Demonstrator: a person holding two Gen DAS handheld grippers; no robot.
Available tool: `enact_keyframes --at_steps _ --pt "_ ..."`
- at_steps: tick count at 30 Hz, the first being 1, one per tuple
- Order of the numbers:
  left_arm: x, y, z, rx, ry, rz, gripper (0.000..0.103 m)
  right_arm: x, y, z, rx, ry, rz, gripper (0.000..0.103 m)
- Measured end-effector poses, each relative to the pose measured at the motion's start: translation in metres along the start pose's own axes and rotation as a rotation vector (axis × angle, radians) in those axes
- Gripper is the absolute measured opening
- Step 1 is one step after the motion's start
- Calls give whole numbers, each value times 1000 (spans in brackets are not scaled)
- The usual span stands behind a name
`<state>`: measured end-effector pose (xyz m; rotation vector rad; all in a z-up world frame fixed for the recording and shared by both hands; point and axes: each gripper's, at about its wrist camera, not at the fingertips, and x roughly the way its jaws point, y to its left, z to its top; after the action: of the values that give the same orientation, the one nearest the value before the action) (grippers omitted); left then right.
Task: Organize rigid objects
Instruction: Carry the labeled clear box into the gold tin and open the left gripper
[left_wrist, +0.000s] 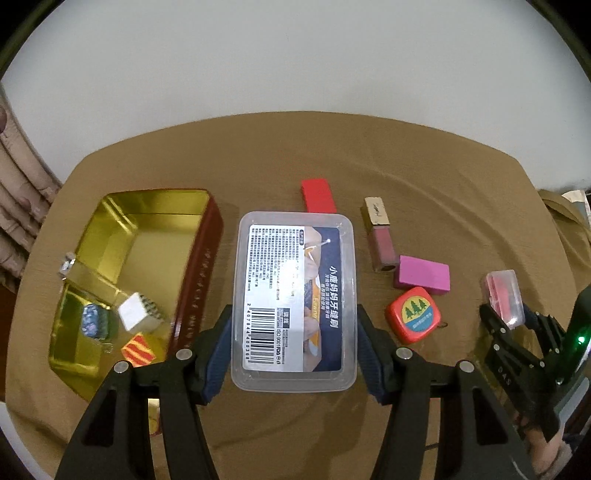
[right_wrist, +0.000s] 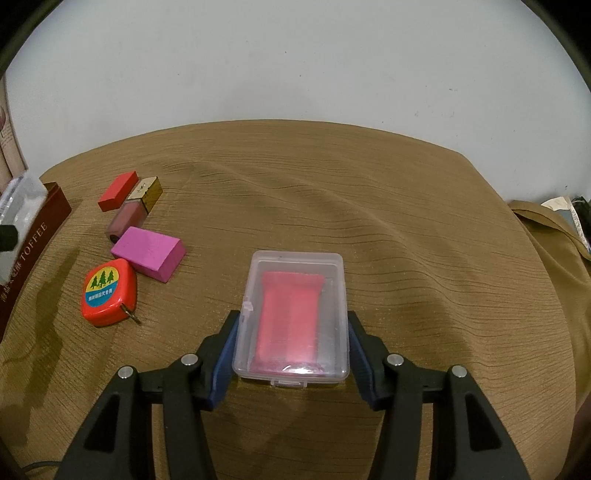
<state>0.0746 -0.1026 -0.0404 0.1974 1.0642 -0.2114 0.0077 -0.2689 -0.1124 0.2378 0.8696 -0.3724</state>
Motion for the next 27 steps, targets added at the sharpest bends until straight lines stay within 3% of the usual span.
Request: enact_keyframes --at_steps 14,27 --pt "-36 64 -6 -62 -38 61 56 0 2 0 0 0 0 55" --pt "-25 131 -25 -158 3 124 56 0 1 0 -1 0 -1 55"
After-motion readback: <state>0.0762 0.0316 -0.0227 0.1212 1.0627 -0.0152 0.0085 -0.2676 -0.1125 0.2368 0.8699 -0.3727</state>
